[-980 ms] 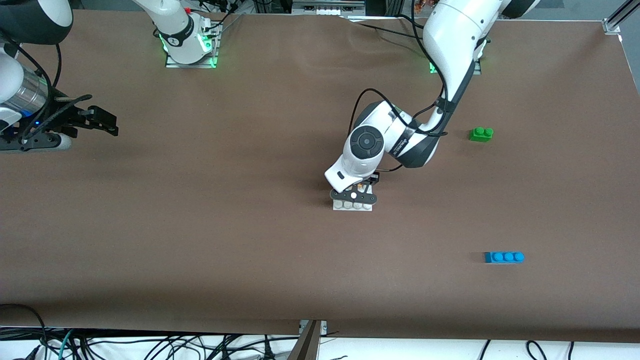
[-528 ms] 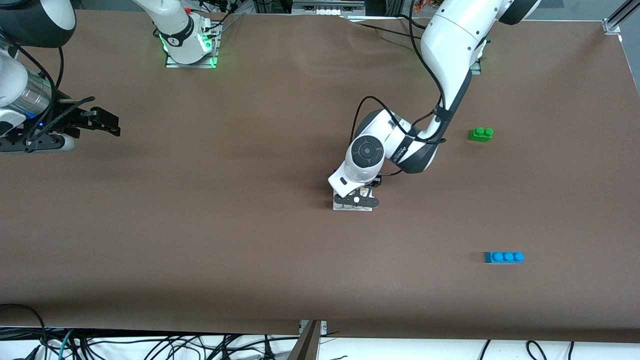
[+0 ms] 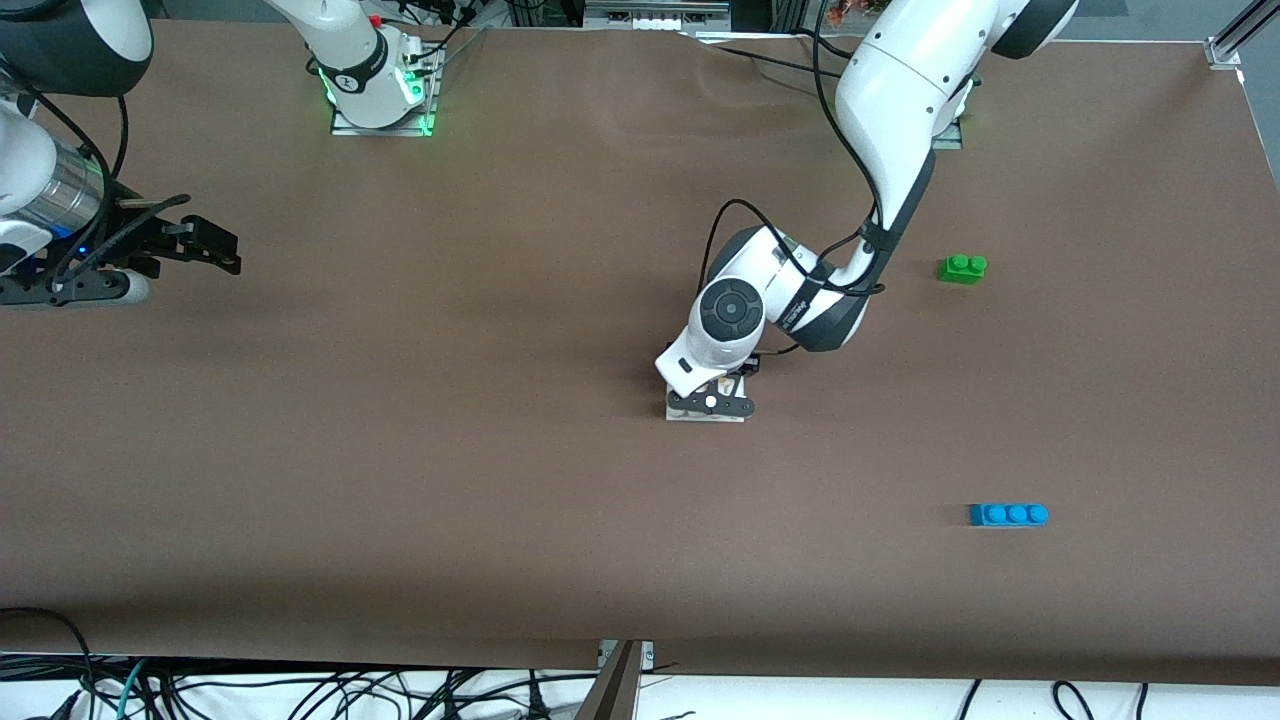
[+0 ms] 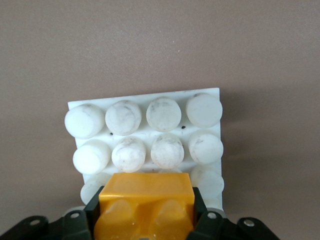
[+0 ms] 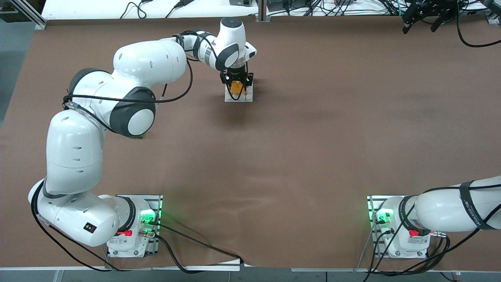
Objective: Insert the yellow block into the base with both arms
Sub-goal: 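Press the yellow brick down onto the base plate studs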
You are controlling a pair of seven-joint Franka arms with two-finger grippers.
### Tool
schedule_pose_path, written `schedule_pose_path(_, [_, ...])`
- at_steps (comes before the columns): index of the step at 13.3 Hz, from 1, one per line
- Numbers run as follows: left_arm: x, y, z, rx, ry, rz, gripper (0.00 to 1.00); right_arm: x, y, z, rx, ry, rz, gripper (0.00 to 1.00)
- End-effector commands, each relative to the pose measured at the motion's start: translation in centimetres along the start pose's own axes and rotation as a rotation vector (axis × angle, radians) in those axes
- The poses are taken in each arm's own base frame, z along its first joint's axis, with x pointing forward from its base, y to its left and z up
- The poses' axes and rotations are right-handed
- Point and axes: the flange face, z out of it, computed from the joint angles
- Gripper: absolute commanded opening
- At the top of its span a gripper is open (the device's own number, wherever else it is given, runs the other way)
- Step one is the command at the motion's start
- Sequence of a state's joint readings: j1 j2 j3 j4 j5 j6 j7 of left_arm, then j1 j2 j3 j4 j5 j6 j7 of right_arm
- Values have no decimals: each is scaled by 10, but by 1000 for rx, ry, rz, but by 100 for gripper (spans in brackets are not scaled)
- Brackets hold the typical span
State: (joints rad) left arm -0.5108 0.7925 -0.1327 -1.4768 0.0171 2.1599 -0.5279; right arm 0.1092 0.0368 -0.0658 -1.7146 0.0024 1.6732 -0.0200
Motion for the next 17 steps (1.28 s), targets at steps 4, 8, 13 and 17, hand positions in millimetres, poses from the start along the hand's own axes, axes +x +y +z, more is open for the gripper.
schedule_pose_path(4, [-1, 6, 12, -4, 9, 3, 24, -1, 0, 1, -11, 7, -1, 100])
schedule_pose_path(8, [-2, 4, 15, -2, 4, -4, 57, -1, -1, 1, -10, 10, -1, 100])
schedule_pose_path(13, [-5, 3, -24, -3, -13, -13, 100, -1, 0, 4, -11, 4, -1, 100])
schedule_pose_path(17, [-20, 2, -96, -33, -40, -32, 100, -1, 0, 3, -11, 6, -1, 100])
